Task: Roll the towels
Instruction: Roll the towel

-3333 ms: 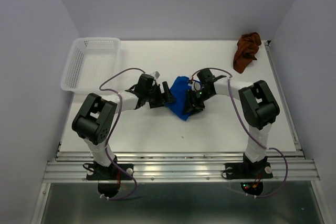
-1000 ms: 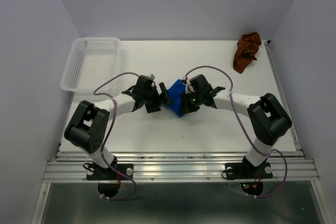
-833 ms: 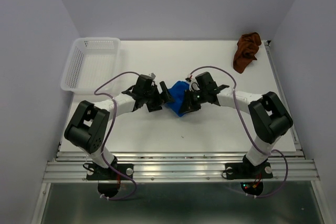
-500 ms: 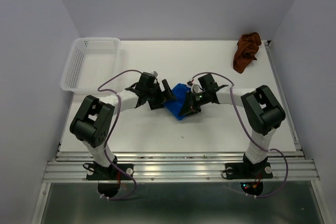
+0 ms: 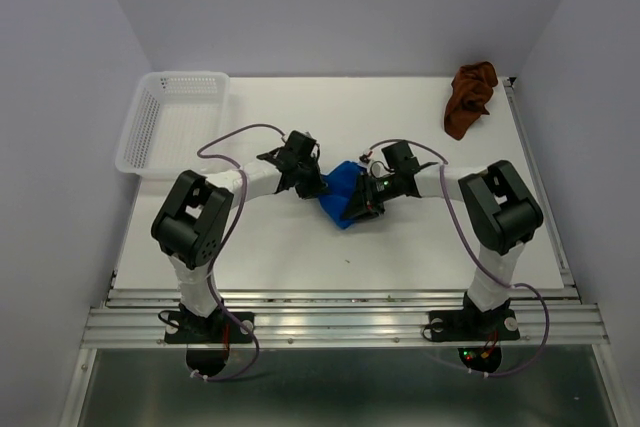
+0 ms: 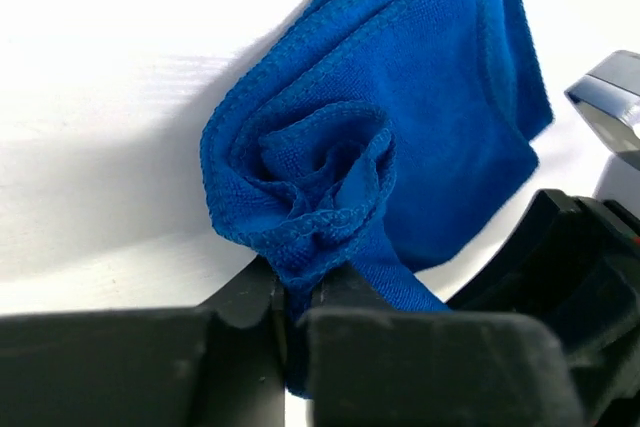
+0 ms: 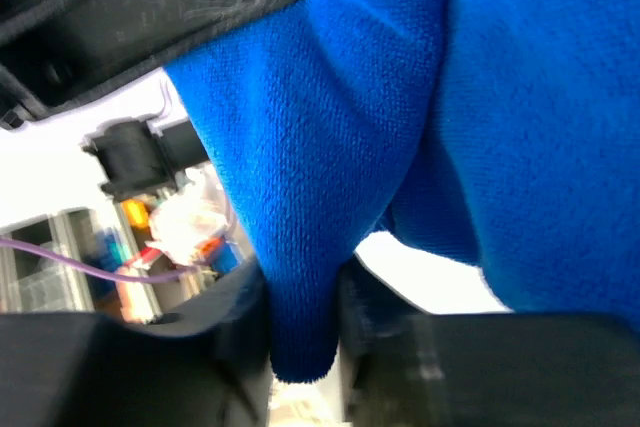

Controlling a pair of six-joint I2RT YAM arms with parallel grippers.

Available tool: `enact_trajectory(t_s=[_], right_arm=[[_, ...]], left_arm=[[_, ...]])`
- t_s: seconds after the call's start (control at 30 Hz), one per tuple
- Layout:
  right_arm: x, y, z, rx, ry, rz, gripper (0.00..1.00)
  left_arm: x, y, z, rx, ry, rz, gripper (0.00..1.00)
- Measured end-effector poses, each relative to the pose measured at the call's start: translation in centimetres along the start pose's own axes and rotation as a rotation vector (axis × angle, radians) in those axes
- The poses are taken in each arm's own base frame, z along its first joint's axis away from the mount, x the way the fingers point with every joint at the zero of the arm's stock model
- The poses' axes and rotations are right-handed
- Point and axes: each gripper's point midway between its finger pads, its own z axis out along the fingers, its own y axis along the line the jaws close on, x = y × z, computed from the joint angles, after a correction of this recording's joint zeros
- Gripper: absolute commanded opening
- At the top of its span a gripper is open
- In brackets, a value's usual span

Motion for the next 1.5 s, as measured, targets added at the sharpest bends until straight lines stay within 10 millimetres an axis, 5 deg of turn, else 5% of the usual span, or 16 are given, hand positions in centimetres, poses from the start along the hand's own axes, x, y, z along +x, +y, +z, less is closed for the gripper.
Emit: enact_trajectory(t_s=[0.27,0.4,0.57,0.9,1.1,1.17,1.27,1.33,1.5], right_arm=[[-0.3,0.5,-2.3,0.146,-0.098,-0.205,0.70],[-0.6,5.0,-4.8,0.246,-0.252,-0.497,0.73],[1.0,8.7,-3.6,0.331,-0.323,-0.791,0.74],[-0.3,5.8,0.8,0.625,-0.382,-1.058,0.75],[1.0,3.4,3.5,0.729,-0.334,-1.140,0.73],[1.4,3.0,4.0,0.760,-0.336,-1.155,0.70],[1.3,1.8,4.3,0.835,-0.355,-1.148,0.44],[1.1,1.1,4.3,0.884,-0.376,-1.131,0.36],[0.3,0.3,3.5,0.973,-0.484,-1.039,0.13]], left_arm=[[-0.7,0.6,-0.3,-0.136,-0.010,0.023,0.00],[-0.3,1.1,-0.8,-0.177,0.012,0.025,0.00],[0.2,1.5,-1.6,-0.225,0.042,0.027,0.00],[1.3,2.1,-2.3,-0.271,0.085,0.023,0.00],[1.6,2.3,-2.4,-0.283,0.092,0.001,0.00],[1.7,2.3,-2.4,-0.287,0.095,-0.008,0.00],[1.7,2.3,-2.3,-0.289,0.096,-0.020,0.03],[1.7,2.3,-2.3,-0.289,0.096,-0.028,0.09],[1.7,2.1,-2.2,-0.280,0.094,-0.039,0.57]])
